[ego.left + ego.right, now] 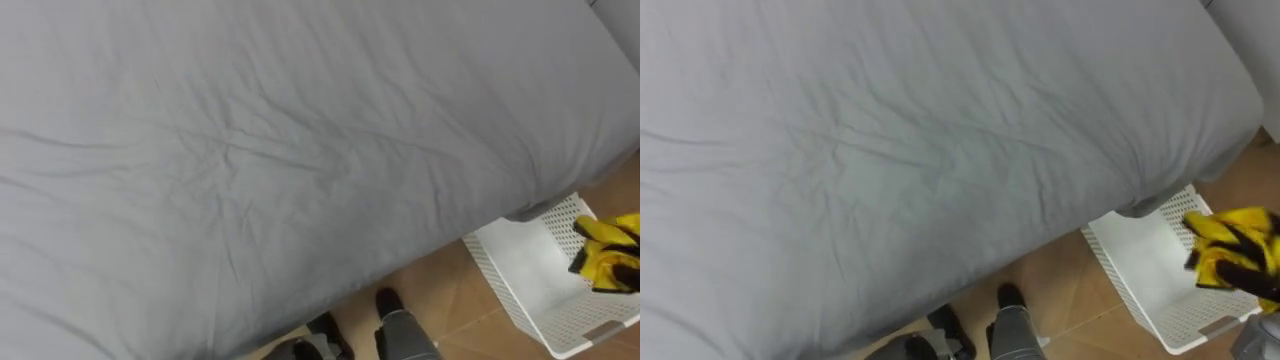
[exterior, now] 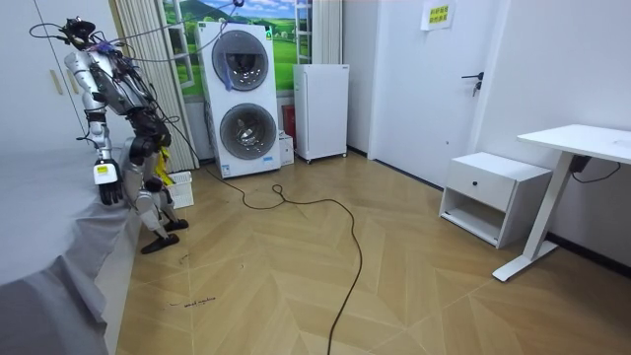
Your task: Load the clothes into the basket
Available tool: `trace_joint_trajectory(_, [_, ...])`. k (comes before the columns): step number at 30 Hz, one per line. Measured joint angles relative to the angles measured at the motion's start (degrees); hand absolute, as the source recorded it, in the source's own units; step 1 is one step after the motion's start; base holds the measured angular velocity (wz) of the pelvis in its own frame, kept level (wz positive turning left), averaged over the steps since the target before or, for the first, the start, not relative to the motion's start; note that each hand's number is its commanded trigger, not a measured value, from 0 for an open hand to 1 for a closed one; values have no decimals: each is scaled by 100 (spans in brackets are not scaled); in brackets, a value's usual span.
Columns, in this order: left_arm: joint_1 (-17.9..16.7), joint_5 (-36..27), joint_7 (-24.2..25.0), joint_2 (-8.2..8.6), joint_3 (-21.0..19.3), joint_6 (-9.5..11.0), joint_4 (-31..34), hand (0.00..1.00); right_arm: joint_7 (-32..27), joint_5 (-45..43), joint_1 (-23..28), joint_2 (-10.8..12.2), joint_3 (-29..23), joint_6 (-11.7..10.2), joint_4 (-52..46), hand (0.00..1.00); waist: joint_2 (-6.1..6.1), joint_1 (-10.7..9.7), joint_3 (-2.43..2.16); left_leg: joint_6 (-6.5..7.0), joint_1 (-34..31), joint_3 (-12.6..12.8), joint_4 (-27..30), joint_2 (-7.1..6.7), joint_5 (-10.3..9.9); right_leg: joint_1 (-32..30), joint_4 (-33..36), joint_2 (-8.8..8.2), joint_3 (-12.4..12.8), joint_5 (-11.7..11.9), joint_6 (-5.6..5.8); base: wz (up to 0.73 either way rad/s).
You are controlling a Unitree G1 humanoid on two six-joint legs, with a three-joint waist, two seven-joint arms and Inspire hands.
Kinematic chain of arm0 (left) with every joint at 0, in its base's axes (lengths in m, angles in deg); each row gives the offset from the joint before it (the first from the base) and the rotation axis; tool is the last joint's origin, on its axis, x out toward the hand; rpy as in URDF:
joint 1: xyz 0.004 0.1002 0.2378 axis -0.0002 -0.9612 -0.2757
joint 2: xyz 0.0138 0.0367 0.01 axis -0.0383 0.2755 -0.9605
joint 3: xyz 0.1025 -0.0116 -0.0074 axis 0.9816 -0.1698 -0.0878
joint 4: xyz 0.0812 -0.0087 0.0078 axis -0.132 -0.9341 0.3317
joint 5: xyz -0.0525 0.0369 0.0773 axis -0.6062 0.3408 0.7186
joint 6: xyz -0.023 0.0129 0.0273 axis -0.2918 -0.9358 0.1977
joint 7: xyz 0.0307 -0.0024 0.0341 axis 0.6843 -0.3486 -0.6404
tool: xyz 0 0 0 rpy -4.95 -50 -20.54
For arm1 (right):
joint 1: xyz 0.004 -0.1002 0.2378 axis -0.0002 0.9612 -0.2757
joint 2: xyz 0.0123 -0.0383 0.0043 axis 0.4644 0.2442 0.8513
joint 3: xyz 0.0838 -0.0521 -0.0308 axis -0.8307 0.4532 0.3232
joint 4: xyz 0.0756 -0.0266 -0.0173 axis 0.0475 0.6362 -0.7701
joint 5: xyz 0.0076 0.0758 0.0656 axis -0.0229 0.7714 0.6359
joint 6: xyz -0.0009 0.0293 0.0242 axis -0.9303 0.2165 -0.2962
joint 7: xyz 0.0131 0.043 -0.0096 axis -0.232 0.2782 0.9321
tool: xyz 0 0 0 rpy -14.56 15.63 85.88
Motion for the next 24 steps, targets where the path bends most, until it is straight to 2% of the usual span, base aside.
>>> trace_joint_trajectory(5, [-7, -11, 11, -14, 36, 56, -6, 0, 15, -2, 115, -37, 86, -66, 11, 0, -12, -10, 8, -1, 1, -44, 24, 4, -1, 33, -7, -4, -40, -1, -2, 3])
trace_joint_trajectory(10, [-69, -16, 28, -28, 36, 196, -10, 0, 43, -8, 272, -37, 82, -115, 19, 0, -52, -39, 35, -2, 10, -57, 45, 13, -4, 55, -9, 9, -52, -2, -3, 1])
trace_joint_trajectory(17, [-101, -359, 36, -49, 39, 256, -62, 0, -27, -6, 470, -37, 82, -123, 53, 0, -128, -58, 67, -17, 193, -63, 18, 14, -12, 240, -20, 0, -55, -15, -14, 0])
trace_joint_trajectory(20, [-108, -549, 43, -54, 39, 279, -58, 0, -86, 140, 478, -26, 91, -185, 130, 0, -150, -46, 60, -42, 281, -107, 1, 18, -28, 362, -44, 2, -87, -42, -18, 5])
trace_joint_trajectory(24, [-200, -493, 130, -113, 25, 293, 10, 0, -129, 327, 525, 73, 120, -190, 149, 0, -216, -23, 55, -86, 567, -221, -120, 11, -28, 737, -259, -14, -215, -31, -27, 9])
